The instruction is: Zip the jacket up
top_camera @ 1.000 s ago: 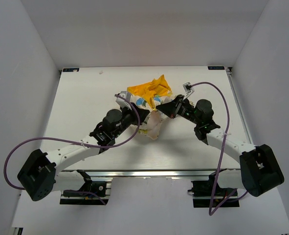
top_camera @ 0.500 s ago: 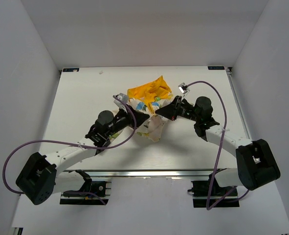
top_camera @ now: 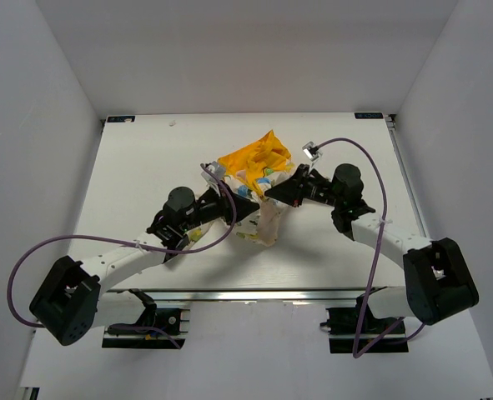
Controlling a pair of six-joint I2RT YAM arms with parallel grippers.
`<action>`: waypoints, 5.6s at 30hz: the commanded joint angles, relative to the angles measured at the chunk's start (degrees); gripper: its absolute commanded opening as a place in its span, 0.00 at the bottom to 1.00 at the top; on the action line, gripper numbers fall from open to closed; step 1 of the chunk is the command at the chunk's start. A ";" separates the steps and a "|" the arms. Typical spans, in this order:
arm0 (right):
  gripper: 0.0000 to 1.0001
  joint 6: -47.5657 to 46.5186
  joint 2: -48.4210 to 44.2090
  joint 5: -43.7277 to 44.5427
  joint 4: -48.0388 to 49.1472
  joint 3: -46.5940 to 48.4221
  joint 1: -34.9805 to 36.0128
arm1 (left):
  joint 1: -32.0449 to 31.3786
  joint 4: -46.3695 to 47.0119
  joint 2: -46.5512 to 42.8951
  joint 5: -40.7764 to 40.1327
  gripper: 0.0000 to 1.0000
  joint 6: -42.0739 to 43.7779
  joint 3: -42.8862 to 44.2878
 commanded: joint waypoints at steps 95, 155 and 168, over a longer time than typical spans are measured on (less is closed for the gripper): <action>0.00 -5.75 -4.61 4.09 -15.15 4.50 5.48 | 4.01 3.85 3.52 6.87 0.00 -15.46 -3.77; 0.35 -13.39 -1.11 -9.97 -29.29 6.34 6.09 | -6.36 -21.39 -7.73 -5.96 0.00 1.24 -0.16; 0.34 -11.99 -0.48 -9.36 -27.81 6.43 6.53 | -6.28 -20.77 -7.55 -3.06 0.00 5.29 0.01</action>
